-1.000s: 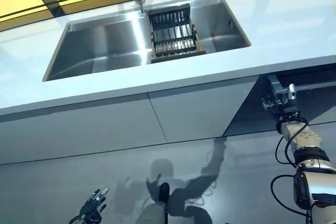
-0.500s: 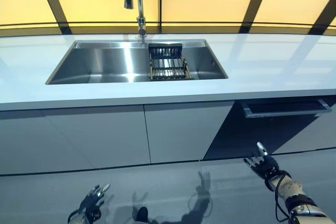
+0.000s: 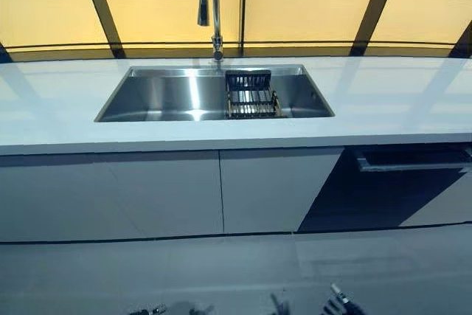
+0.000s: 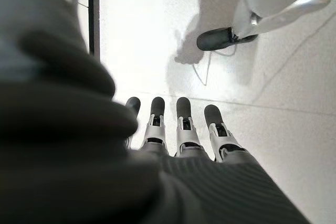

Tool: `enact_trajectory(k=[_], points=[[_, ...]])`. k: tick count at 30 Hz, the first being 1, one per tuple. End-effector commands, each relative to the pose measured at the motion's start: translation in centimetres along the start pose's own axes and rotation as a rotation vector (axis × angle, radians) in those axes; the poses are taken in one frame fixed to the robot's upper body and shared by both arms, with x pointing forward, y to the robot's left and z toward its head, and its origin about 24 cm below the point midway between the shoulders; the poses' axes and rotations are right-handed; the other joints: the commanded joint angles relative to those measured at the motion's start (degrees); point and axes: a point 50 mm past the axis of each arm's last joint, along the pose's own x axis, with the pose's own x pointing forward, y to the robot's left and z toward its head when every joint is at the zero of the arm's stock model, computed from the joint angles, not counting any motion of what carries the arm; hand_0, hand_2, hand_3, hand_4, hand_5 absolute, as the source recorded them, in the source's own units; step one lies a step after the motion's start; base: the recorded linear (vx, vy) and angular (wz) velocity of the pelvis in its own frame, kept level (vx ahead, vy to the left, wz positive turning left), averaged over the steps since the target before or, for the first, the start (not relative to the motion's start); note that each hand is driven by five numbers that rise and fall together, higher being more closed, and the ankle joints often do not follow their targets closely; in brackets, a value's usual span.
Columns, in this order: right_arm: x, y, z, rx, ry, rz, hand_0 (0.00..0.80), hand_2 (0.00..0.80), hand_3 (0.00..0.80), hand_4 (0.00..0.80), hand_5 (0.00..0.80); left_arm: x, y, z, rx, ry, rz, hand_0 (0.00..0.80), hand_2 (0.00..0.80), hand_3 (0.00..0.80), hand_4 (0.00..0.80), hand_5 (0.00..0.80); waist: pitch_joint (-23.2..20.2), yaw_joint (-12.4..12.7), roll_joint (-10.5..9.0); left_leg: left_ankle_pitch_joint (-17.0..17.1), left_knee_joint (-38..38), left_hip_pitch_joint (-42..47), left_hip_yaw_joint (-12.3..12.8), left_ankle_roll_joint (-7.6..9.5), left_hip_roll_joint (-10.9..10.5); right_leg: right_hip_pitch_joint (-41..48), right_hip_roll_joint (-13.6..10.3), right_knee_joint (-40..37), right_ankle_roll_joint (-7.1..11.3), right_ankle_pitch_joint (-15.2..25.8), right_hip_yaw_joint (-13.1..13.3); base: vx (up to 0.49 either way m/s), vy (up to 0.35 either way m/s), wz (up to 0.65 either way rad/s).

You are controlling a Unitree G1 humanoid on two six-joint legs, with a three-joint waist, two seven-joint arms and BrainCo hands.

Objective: Take plates into dishwasher

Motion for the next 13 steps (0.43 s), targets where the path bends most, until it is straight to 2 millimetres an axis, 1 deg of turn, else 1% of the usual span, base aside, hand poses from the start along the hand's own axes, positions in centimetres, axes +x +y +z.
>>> enact_trajectory(k=[1,2,4,6,10,13], points=[[-0.1,-0.6,1.9,-0.192,-0.046,-0.082,0.0,0.0,0.0,0.0,0.0,0.2,-1.4,-1.0,-0.088,0.011,-0.051,0.0,0.0,0.0,0.0,0.0,0.6,1.6,3.5,-8.8,0.2,4.4,-1.1,2.31,-0.5,-3.7,4.0,-2.9,-1.28,4.6,-0.7,-0.059,0.134,-0.11],[0.0,-0.5,1.5,-0.208,-0.031,-0.09,0.0,0.0,0.0,0.0,0.0,0.2,-1.6,-1.3,-0.127,0.012,-0.056,0.0,0.0,0.0,0.0,0.0,0.5,1.8,3.55,-8.9,0.2,4.4,-1.0,2.48,-0.6,-3.7,4.0,-3.2,-1.18,4.7,-0.7,-0.057,0.103,-0.11],[0.1,-0.5,0.7,-0.269,0.002,-0.104,0.0,0.0,0.0,0.0,0.0,0.2,-2.4,-1.9,-0.184,0.034,-0.088,0.0,0.0,0.0,0.0,0.0,0.3,2.5,3.26,-9.1,0.2,4.1,-1.6,2.87,-0.9,-3.6,4.2,-3.8,-1.1,4.8,-0.3,-0.046,0.034,-0.08],[0.1,-0.4,0.2,-0.324,0.026,-0.099,0.0,0.0,0.0,0.0,0.0,0.2,-2.9,-2.2,-0.19,0.033,-0.103,0.0,0.0,0.0,0.0,0.0,0.0,3.0,2.87,-9.1,0.2,3.9,-1.8,3.04,-1.0,-3.6,4.2,-3.9,-1.05,4.8,-0.5,-0.035,0.005,-0.05],[0.4,0.5,-0.6,-0.346,0.068,-0.074,0.0,0.0,0.0,0.0,0.0,0.3,-4.1,-2.4,-0.204,0.034,-0.124,0.0,0.0,0.0,0.0,0.0,0.1,4.2,1.46,-9.4,0.2,4.1,-2.0,3.31,-1.2,-2.7,4.4,-5.1,-0.69,5.1,-0.7,-0.013,-0.032,-0.01],[0.6,1.0,-0.7,-0.352,0.07,-0.061,0.0,0.0,0.0,0.0,0.0,0.3,-4.1,-2.4,-0.201,0.026,-0.126,0.0,0.0,0.0,0.0,0.0,0.4,4.7,0.9,-9.4,0.2,4.3,-1.7,3.28,-1.0,-2.5,4.5,-5.1,-0.63,5.0,-0.9,0.001,-0.038,0.0]])
